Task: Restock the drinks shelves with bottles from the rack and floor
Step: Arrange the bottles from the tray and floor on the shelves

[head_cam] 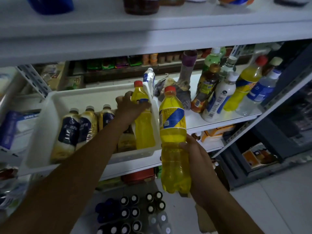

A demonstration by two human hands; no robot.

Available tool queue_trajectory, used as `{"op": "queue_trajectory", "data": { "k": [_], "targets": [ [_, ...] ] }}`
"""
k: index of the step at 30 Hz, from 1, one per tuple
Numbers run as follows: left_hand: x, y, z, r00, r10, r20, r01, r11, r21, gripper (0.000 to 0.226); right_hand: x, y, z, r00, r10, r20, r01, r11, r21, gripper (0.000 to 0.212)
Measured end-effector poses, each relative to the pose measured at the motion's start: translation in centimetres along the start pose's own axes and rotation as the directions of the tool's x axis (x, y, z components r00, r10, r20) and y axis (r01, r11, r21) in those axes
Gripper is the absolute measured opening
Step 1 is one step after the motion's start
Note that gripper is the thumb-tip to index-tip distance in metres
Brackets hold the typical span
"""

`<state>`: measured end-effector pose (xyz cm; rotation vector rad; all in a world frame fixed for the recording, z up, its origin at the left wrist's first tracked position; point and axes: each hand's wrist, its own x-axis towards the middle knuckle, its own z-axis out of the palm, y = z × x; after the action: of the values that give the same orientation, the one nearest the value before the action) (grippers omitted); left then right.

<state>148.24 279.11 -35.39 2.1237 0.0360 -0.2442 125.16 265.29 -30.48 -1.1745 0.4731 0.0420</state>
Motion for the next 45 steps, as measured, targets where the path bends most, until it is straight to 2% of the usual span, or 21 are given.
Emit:
{"op": "queue_trajectory", "data": {
  "k": [1,2,3,4,6,7,10,13,16,18,20,25,29,31,34,37,40,43,45],
  "targets": [
    [-1.1,-0.4,-0.2,0.997,0.039,0.068,-0.024,0.978,-0.205,0.103,-0.3,-0.1,0.3,1.000,0.018,-0.015,-0.018,0.999,0.028,0.034],
    [-2.1,-1.1,-0.2,0.987,0.084,0.136,-0.035,0.943,-0.330,0.105,-0.6,-0.1,0.5,0.999,0.030,-0.018,-0.029,0.998,0.053,0.027],
    [-3.0,-1.8,-0.3,0.974,0.111,0.197,-0.031,0.929,-0.369,0.110,-0.9,-0.3,0.8,0.999,0.042,-0.003,-0.042,0.997,0.069,0.015],
    [-3.5,-2.4,-0.3,0.961,0.129,0.246,-0.030,0.928,-0.372,0.116,-1.2,-0.4,1.0,0.999,0.038,0.018,-0.039,0.996,0.075,0.016],
    [-3.9,-2.6,-0.2,0.947,0.155,0.280,-0.053,0.939,-0.339,0.127,-1.8,-0.7,1.4,0.997,0.016,0.069,-0.020,0.998,0.061,0.041],
    [-4.0,-2.1,-0.4,0.952,0.153,0.265,-0.062,0.945,-0.320,0.125,-2.0,-0.9,1.6,0.997,0.007,0.079,-0.011,0.998,0.056,0.050],
    [-4.4,0.1,-1.4,0.987,0.007,0.163,0.045,0.949,-0.311,0.089,-2.7,-1.3,2.0,0.993,0.037,0.109,-0.046,0.996,0.075,0.058],
    [-6.0,2.0,-3.5,0.983,-0.117,0.141,0.176,0.810,-0.559,0.060,-3.7,-2.0,2.0,0.980,0.133,0.151,-0.151,0.982,0.111,0.059],
    [-9.2,3.3,-6.5,0.946,-0.156,0.284,0.315,0.654,-0.688,0.042,-5.0,-3.2,2.0,0.959,0.168,0.229,-0.210,0.963,0.170,0.053],
    [-12.0,3.2,-8.4,0.908,-0.172,0.382,0.400,0.626,-0.669,0.036,-5.9,-3.8,2.2,0.947,0.196,0.256,-0.253,0.943,0.217,0.054],
    [-15.3,2.7,-10.5,0.902,-0.173,0.395,0.412,0.619,-0.669,0.034,-7.0,-4.6,2.7,0.936,0.211,0.282,-0.273,0.940,0.205,0.065],
    [-25.1,1.9,-14.0,0.925,-0.302,0.231,0.375,0.617,-0.692,0.057,-10.3,-5.6,4.2,0.890,0.256,0.376,-0.306,0.949,0.080,0.068],
    [-32.6,1.6,-15.8,0.946,-0.324,-0.012,0.188,0.580,-0.793,0.076,-12.8,-5.5,6.4,0.778,0.321,0.540,-0.353,0.934,-0.046,0.059],
    [-35.2,2.3,-17.0,0.943,-0.314,-0.107,0.103,0.583,-0.806,0.075,-13.7,-5.7,8.1,0.727,0.343,0.594,-0.346,0.931,-0.115,0.059],
    [-40.2,2.9,-19.6,0.916,-0.270,-0.299,-0.072,0.621,-0.780,0.060,-15.7,-5.8,11.5,0.637,0.374,0.674,-0.304,0.925,-0.226,0.061],
    [-45.1,2.7,-22.8,0.846,-0.246,-0.473,-0.209,0.663,-0.719,0.053,-18.1,-5.3,15.7,0.548,0.368,0.751,-0.226,0.930,-0.291,0.057],
    [-49.4,2.3,-26.2,0.757,-0.239,-0.609,-0.313,0.685,-0.658,0.052,-20.5,-4.4,20.2,0.414,0.377,0.828,-0.196,0.926,-0.323,0.056],
    [-53.4,2.0,-29.5,0.657,-0.224,-0.720,-0.377,0.729,-0.571,0.058,-23.2,-3.6,24.5,0.267,0.426,0.864,-0.187,0.903,-0.387,0.043],
    [-55.8,1.6,-31.8,0.573,-0.210,-0.792,-0.392,0.778,-0.490,0.056,-24.9,-3.0,27.4,0.213,0.432,0.876,-0.140,0.901,-0.410,0.049]
  ]
}}
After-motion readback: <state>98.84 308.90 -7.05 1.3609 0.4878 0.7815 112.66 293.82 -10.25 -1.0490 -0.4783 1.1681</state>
